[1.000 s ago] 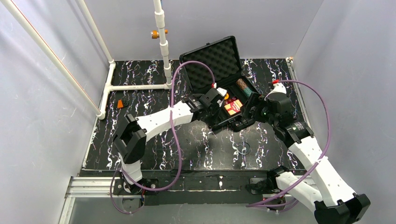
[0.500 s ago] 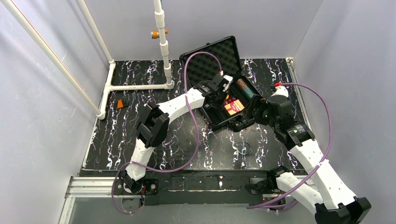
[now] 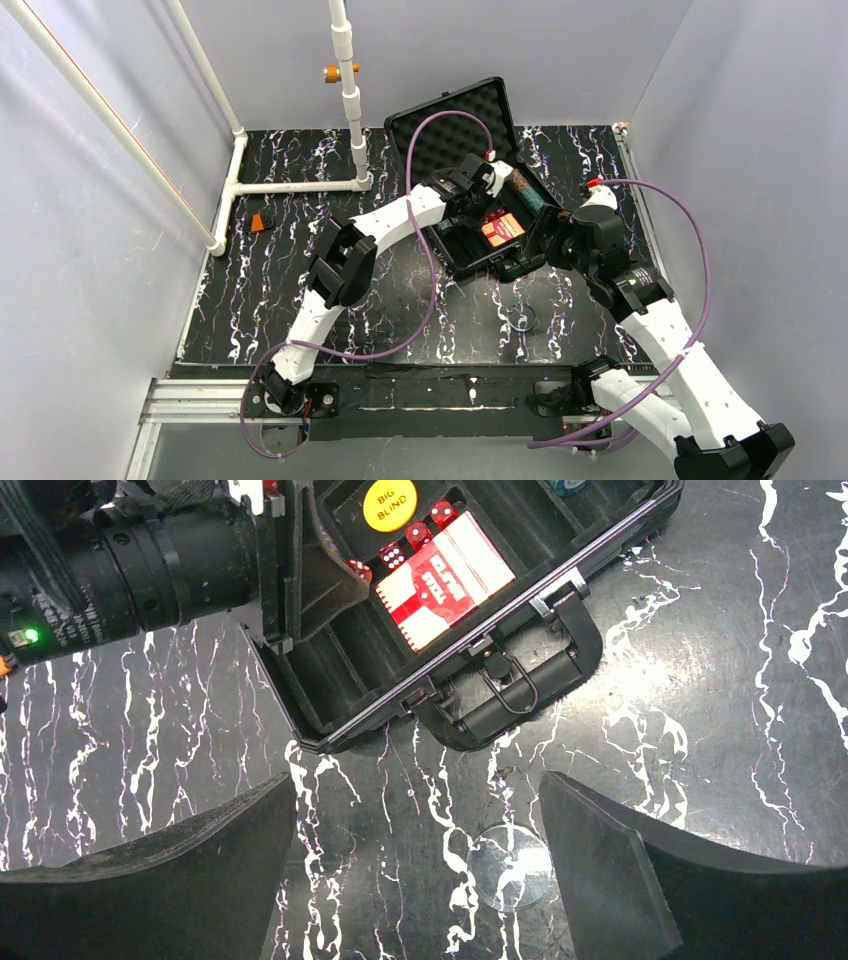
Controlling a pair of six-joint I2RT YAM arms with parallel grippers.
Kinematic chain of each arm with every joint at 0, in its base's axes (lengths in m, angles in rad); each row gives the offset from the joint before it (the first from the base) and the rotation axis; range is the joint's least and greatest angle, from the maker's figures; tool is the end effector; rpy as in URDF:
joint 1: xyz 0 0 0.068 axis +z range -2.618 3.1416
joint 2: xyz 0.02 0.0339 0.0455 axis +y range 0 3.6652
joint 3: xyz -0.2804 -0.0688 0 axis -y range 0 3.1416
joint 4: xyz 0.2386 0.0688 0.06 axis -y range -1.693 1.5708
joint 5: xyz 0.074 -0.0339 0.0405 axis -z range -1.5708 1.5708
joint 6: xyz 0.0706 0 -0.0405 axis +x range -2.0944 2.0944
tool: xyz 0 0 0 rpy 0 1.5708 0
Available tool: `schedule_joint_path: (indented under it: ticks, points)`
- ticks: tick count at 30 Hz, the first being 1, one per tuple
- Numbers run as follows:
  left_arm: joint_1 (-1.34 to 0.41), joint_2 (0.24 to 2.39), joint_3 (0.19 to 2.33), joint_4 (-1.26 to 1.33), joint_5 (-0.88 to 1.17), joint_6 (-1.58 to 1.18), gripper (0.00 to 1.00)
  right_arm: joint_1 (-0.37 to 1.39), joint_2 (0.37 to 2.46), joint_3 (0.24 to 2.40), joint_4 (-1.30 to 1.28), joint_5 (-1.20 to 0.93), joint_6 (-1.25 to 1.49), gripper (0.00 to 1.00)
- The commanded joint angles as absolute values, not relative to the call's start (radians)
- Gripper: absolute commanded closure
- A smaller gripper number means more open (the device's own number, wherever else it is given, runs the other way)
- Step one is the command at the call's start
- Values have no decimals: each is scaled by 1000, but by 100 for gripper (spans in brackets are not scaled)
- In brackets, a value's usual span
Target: Pack up texas hold em set
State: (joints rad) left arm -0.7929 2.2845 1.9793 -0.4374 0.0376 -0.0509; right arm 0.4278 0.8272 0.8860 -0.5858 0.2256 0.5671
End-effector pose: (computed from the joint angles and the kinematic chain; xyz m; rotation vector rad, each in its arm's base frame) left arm 0.3881 -0.3977 0.2133 0.8737 2.1920 -0.4652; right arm 0.1779 0.0637 0.3220 0.2826 2.0851 0.3672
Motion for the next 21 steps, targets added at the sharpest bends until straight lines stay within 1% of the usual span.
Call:
schedule_joint_path:
  ticks: [1,9,21]
  points:
    - [-788,2312,2052,-444,38,25,100,431,819,886,-573,234,547,2]
    - [-785,2366,2109,-463,-20,71,100,430,825,880,-572,233,545,2]
    - [-760,2390,2090,-474,-41,59,100,431,850,873,-560,222,545,2]
